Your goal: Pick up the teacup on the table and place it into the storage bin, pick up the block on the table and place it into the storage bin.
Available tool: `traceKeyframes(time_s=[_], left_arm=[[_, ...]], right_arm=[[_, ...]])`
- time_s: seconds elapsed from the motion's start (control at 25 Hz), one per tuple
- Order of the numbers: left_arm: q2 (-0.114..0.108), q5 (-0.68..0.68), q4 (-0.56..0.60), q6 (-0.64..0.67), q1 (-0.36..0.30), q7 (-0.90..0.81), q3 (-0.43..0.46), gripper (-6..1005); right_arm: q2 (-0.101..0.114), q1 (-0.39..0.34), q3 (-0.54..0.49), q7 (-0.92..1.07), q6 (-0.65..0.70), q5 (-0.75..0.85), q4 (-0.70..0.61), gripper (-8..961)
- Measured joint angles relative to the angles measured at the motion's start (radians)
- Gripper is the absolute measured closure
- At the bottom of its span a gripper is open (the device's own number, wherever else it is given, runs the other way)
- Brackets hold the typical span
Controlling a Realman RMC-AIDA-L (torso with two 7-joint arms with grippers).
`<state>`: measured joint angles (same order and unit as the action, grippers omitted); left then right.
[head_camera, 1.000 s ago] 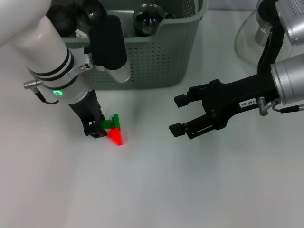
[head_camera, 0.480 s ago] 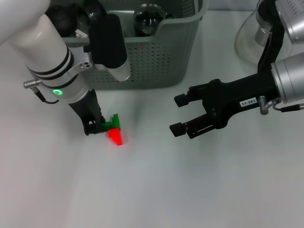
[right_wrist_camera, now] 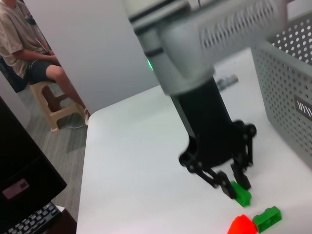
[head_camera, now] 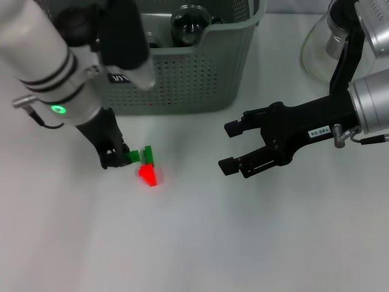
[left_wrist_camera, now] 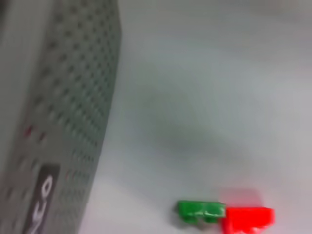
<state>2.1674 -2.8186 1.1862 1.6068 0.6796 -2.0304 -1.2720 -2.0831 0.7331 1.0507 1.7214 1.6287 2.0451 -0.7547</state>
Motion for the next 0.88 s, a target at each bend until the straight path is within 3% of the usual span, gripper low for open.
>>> traceKeyframes(time_s=[0.2,0.24,0.28,0.32,0.4,0.52,0.64,0.8,0.88], left_arm=[[0.000,0.072,0.115,0.251,0.006,-0.044,0.203,817],[-0.012,0.145,0.110,0.382,0.036,-0.055,0.335,812],[-0.012,0.145,0.110,0.382,0.036,-0.055,0.335,807],[-0.022,0.188,0.095,0.431,0.055,-0.065,0.396,802],[-0.064,0.295,0.046,0.471,0.074,-0.094,0.466,792],[-0.150,0.495,-0.026,0.450,0.084,-0.134,0.512,776],[-0.220,0.580,-0.056,0.343,0.128,-0.145,0.598,761],[-0.275,0.533,-0.076,0.138,0.177,-0.182,0.648,740],[-0.285,0.472,-0.086,0.028,0.195,-0.212,0.643,730]], right_arm=[[0.000,-0.002,0.000,0.002,-0.002,0.001,0.000,12],[0.000,-0.003,0.000,0.002,-0.002,0.001,0.000,12],[0.000,-0.003,0.000,0.003,-0.001,0.001,0.000,12],[0.000,-0.003,0.000,0.004,-0.001,0.000,0.000,12],[-0.001,-0.003,0.000,0.004,0.001,0.000,0.002,12],[-0.006,0.000,0.000,-0.001,0.001,0.000,0.008,12],[-0.010,0.011,0.005,-0.002,-0.001,-0.001,0.016,13],[-0.014,0.022,0.008,0.001,0.002,-0.002,0.017,13],[-0.015,0.026,0.009,0.003,0.002,-0.002,0.018,13]])
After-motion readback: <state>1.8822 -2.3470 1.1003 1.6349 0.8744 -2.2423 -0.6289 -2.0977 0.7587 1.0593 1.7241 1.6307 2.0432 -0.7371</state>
